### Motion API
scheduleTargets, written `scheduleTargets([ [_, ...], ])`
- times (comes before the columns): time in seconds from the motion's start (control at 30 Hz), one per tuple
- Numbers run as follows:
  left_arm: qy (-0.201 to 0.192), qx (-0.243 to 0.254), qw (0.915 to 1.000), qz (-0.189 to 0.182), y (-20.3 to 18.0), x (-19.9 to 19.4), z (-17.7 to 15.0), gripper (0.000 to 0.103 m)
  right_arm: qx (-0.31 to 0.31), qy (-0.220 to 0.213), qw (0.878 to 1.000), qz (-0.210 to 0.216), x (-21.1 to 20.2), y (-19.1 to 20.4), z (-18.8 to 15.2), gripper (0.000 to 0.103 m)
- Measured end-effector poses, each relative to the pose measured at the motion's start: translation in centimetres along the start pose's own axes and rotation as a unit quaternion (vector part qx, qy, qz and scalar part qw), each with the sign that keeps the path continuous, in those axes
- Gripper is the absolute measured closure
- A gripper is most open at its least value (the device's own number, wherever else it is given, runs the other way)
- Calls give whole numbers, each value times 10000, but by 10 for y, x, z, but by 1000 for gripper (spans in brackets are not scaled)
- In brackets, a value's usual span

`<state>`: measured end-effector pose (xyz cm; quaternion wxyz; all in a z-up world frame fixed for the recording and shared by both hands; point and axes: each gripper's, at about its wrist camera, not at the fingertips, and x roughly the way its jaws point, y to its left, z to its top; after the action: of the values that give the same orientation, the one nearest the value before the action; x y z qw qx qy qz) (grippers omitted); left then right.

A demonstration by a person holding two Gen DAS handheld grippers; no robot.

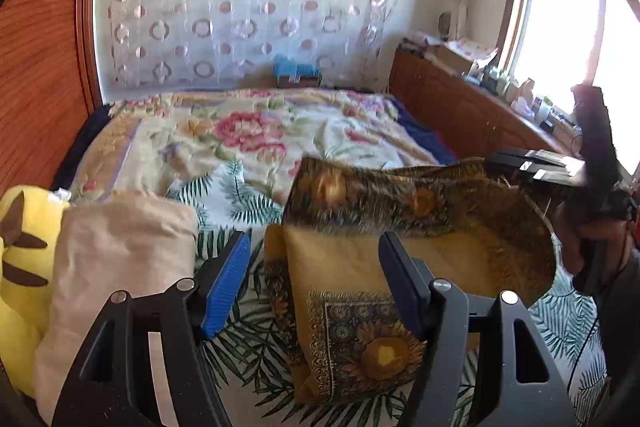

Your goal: Fold small clothes

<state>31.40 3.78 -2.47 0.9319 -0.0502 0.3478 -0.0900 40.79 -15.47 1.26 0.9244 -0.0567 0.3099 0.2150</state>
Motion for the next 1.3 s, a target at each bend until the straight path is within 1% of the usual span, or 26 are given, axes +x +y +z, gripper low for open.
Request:
scheduleTargets([
  [0.07, 159, -18, 9999, -25, 0, 10, -3, 35, 71, -110, 9998, -162, -13, -1, -3, 36],
  [0.1, 229, -24, 9997, -3, -1, 14, -4, 35, 90, -154, 9997, -193, -21, -1, -5, 33],
  [0.2, 435, -72, 9990, -80, -1, 29, -6, 35, 66, -142, 9997, -187, -41, 2, -20, 23],
  [0.23, 506, -108, 9986, -47, -1, 34, -6, 35, 55, -116, 9998, -176, -48, 4, -30, 18],
  [0.27, 554, -138, 9984, -25, 1, 38, -6, 35, 56, -34, 9999, -146, -53, 6, -40, 17],
  [0.33, 635, -184, 9978, 13, 2, 44, -7, 35, 149, 173, 9997, -75, -58, 4, -52, 16],
  [0.47, 705, -370, 9968, 93, 8, 55, -10, 36, 470, 554, 9971, -233, -45, -4, -77, 16],
  [0.53, 700, -362, 9968, 144, 9, 54, -14, 45, 663, 654, 9957, -35, -39, -6, -83, 16],
  [0.57, 741, -324, 9966, 168, 9, 54, -15, 47, 673, 683, 9954, -39, -36, -7, -83, 16],
  [0.63, 754, -293, 9964, 253, 10, 52, -18, 47, 660, 663, 9956, -35, -29, -7, -87, 17],
  [0.67, 753, -282, 9964, 284, 10, 51, -19, 47, 661, 592, 9961, 4, -27, -7, -87, 20],
  [0.73, 773, -283, 9961, 329, 11, 50, -21, 47, 662, 582, 9961, 111, -20, -7, -86, 48],
  [0.77, 786, -291, 9959, 330, 12, 51, -21, 47, 685, 591, 9958, 131, -17, -8, -86, 52],
  [0.83, 853, -349, 9953, 293, 15, 55, -22, 47, 718, 636, 9954, 80, -17, -20, -81, 53],
  [0.87, 883, -385, 9950, 262, 16, 56, -22, 47, 686, 662, 9954, 35, -9, -23, -78, 52],
  [0.9, 904, -413, 9948, 231, 16, 58, -22, 47, 620, 703, 9956, -28, -8, -21, -78, 48],
  [0.93, 895, -417, 9949, 211, 16, 58, -22, 47, 575, 765, 9953, -114, -6, -20, -79, 39],
  [1.0, 895, -404, 9950, 173, 16, 58, -21, 48, 631, 817, 9945, -202, 0, -21, -78, 28],
  [1.03, 897, -425, 9950, 110, 15, 59, -20, 49, 714, 850, 9938, -118, 3, -22, -77, 26],
  [1.07, 906, -446, 9949, 18, 16, 60, -19, 58, 836, 907, 9924, -9, 6, -24, -78, 25],
  [1.13, 912, -477, 9946, -107, 15, 61, -17, 67, 985, 931, 9907, 157, 6, -25, -78, 24],
  [1.17, 919, -469, 9945, -161, 15, 61, -16, 79, 951, 930, 9909, 230, 5, -24, -76, 24],
  [1.2, 938, -451, 9944, -209, 14, 61, -16, 87, 866, 947, 9913, 298, 6, -20, -76, 24],
  [1.27, 868, -469, 9947, -305, 13, 57, -14, 95, 751, 977, 9917, 378, 6, -15, -74, 35],
  [1.3, 834, -448, 9949, -349, 12, 54, -12, 96, 704, 1005, 9913, 485, 7, -12, -73, 49],
])
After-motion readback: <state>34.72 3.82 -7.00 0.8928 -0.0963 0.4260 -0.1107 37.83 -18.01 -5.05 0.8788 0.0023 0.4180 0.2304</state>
